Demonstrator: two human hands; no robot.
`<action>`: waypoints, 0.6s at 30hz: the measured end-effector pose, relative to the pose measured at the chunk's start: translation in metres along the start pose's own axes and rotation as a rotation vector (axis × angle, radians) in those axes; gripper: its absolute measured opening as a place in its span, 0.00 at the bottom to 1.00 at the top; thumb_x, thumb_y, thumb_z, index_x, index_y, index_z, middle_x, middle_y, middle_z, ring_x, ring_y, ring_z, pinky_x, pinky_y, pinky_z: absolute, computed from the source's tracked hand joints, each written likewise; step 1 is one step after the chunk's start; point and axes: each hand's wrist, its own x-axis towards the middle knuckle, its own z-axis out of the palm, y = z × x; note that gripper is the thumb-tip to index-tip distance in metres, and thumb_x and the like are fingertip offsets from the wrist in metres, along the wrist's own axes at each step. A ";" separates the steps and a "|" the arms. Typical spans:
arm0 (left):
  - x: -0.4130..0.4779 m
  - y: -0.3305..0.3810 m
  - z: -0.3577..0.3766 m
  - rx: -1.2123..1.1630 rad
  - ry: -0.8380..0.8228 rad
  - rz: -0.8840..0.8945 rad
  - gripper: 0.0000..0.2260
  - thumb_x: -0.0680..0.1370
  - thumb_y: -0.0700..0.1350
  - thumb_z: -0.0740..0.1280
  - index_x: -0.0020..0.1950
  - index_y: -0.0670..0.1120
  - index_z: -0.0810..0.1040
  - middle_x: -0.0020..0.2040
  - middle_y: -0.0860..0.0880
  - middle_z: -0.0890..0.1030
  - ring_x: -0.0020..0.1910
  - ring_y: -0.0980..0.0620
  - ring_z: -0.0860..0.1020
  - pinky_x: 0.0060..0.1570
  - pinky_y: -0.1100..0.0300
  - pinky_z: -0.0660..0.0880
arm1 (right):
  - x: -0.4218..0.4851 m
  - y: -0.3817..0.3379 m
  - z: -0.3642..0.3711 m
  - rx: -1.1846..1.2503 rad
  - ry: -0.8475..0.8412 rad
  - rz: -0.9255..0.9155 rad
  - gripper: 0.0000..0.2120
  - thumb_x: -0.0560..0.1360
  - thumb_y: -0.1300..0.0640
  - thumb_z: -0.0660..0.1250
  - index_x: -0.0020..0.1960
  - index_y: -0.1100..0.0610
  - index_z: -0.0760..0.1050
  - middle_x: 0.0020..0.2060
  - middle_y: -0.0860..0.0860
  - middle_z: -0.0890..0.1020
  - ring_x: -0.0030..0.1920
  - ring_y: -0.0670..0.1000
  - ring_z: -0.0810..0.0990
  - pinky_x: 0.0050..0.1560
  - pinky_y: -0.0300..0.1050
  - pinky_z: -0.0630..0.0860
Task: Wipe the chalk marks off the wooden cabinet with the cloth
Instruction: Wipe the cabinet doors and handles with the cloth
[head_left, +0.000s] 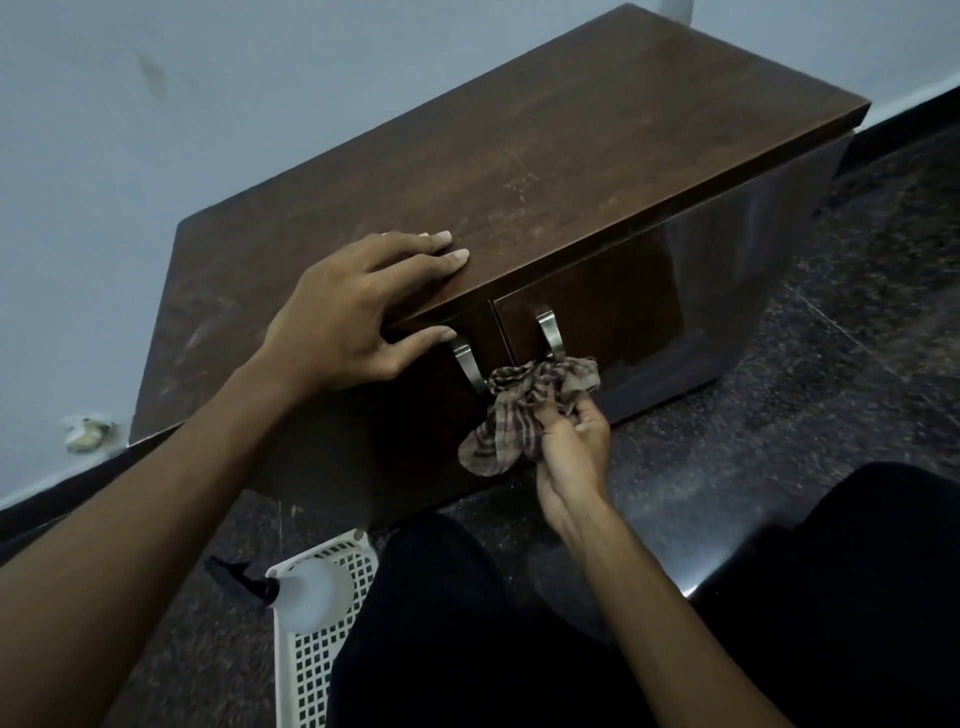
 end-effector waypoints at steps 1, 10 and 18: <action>0.000 0.000 0.000 0.001 -0.001 -0.002 0.26 0.79 0.57 0.71 0.75 0.49 0.75 0.73 0.49 0.76 0.71 0.48 0.76 0.65 0.46 0.77 | 0.000 -0.003 0.000 0.028 0.021 -0.007 0.07 0.80 0.67 0.64 0.53 0.60 0.79 0.49 0.55 0.84 0.50 0.51 0.84 0.54 0.46 0.81; -0.002 -0.002 0.001 -0.022 0.001 -0.002 0.26 0.79 0.57 0.71 0.75 0.49 0.76 0.73 0.49 0.76 0.71 0.48 0.76 0.66 0.45 0.77 | -0.001 -0.008 0.002 0.002 0.099 -0.095 0.14 0.80 0.68 0.64 0.54 0.52 0.81 0.50 0.50 0.87 0.54 0.50 0.85 0.57 0.46 0.81; -0.002 -0.004 0.003 -0.027 0.011 0.002 0.26 0.79 0.58 0.71 0.75 0.50 0.75 0.73 0.49 0.76 0.71 0.49 0.76 0.66 0.46 0.76 | -0.005 0.004 0.010 -0.063 0.095 -0.105 0.07 0.80 0.63 0.66 0.55 0.55 0.80 0.52 0.52 0.85 0.55 0.50 0.84 0.58 0.46 0.80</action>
